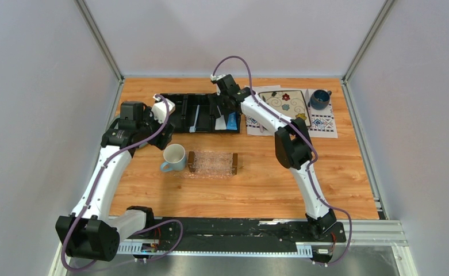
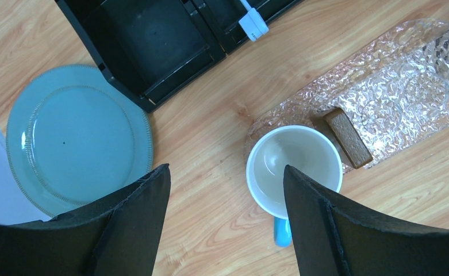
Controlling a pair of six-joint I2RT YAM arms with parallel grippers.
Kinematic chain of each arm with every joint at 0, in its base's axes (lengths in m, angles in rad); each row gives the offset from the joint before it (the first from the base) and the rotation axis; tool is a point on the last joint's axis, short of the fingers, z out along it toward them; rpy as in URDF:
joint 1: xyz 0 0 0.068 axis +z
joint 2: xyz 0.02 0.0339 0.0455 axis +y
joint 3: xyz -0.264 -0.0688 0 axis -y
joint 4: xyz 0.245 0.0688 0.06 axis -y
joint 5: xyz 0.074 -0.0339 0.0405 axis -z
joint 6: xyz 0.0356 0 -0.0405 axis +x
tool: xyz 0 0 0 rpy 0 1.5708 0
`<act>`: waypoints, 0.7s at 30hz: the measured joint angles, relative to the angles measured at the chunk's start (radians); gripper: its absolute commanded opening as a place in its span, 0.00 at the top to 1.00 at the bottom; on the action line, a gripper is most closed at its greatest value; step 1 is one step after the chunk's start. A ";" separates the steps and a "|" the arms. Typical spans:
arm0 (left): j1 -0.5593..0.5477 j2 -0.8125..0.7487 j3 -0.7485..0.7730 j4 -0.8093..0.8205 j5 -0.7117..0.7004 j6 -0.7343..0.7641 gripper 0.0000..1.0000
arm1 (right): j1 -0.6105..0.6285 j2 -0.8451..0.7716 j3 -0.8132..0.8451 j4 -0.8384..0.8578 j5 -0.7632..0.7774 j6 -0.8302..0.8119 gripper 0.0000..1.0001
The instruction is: Prepare toiletry sets of a toothbrush and toothpaste on the tray
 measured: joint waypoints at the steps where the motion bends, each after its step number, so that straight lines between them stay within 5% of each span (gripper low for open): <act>1: 0.000 0.001 0.000 0.000 0.000 0.000 0.21 | 0.000 0.002 0.000 -0.002 0.000 0.000 0.29; 21: 0.000 0.018 -0.011 0.014 0.003 0.000 0.21 | 0.001 0.039 0.027 -0.031 0.039 0.004 0.30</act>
